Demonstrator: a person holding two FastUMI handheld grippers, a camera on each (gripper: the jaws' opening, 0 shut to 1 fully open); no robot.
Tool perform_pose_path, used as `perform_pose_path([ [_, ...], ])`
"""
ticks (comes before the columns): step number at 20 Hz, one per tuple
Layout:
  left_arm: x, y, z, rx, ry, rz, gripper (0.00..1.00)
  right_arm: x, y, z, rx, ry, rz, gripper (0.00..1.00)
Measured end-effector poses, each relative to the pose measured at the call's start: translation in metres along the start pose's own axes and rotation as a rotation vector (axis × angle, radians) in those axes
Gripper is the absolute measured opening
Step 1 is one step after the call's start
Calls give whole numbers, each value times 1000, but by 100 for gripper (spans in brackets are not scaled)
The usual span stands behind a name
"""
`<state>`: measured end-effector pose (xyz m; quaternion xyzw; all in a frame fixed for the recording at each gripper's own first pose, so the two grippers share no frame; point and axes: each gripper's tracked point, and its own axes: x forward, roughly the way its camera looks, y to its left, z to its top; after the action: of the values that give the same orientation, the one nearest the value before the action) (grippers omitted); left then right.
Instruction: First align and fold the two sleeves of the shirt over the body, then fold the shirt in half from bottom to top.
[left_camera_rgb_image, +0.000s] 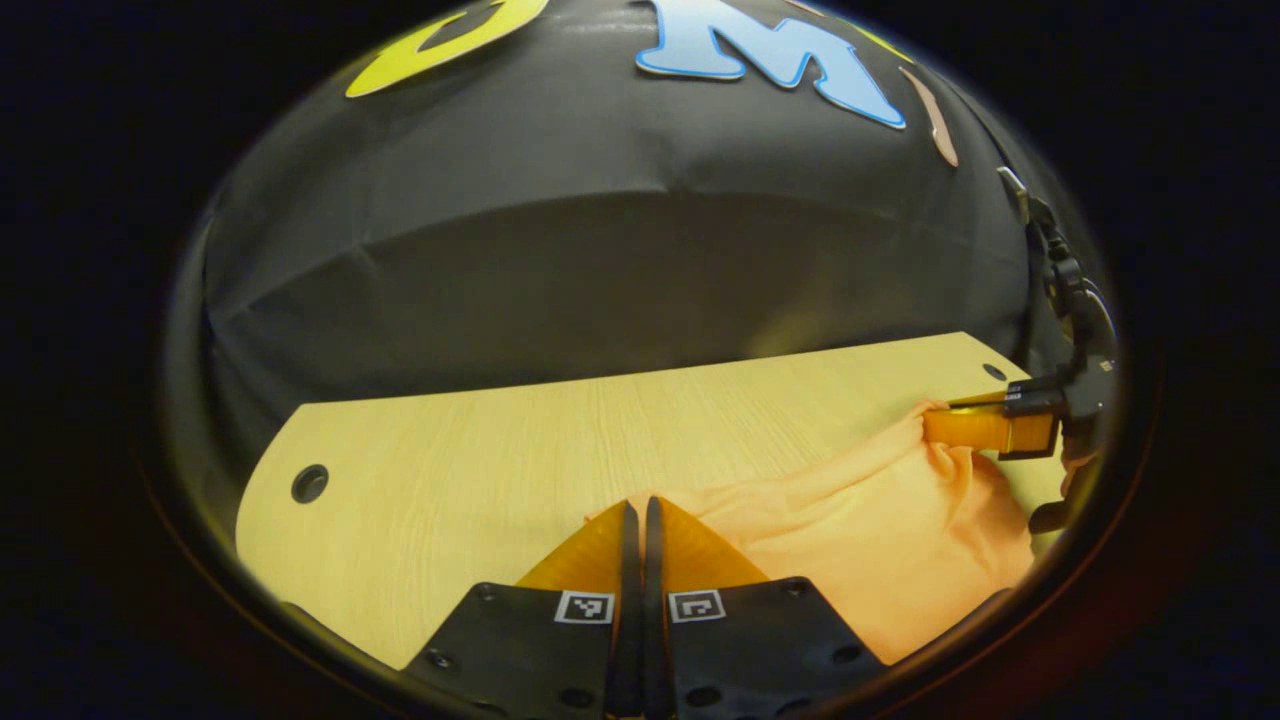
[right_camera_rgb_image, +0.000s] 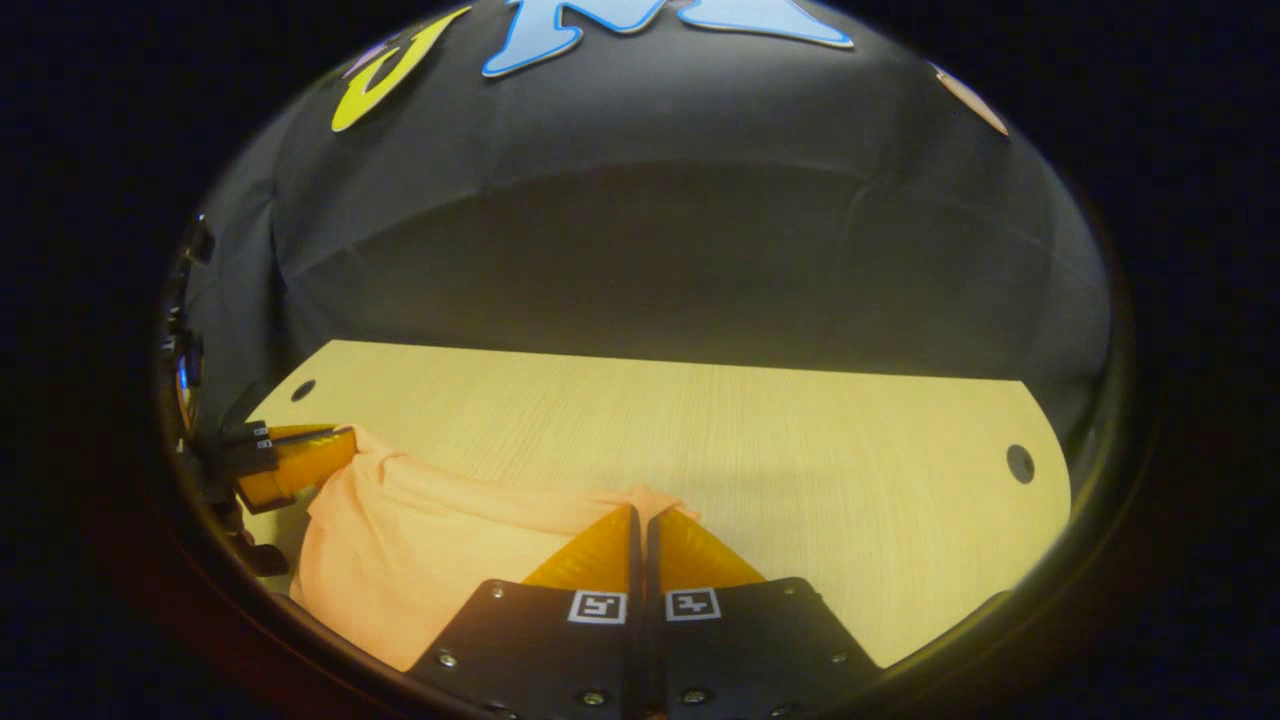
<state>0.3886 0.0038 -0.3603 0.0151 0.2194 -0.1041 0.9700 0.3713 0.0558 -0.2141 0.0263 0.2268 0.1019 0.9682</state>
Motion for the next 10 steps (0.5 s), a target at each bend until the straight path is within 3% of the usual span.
perform_pose_path([
  [5, -6, -6, 4, -36, -11, -12, 9, -2, -5, -2, 0, 17, -4, 5],
  [7, -13, -2, 7, -54, -18, 1, 36, -8, -5, -6, -9, 32, -4, 34],
  [8, -18, -6, 12, -64, -22, 0, 62, -12, -4, -2, -5, 24, -4, 53],
  [10, -36, -10, 25, -70, -43, 0, 86, -27, -5, 4, 18, 8, -1, 65],
])
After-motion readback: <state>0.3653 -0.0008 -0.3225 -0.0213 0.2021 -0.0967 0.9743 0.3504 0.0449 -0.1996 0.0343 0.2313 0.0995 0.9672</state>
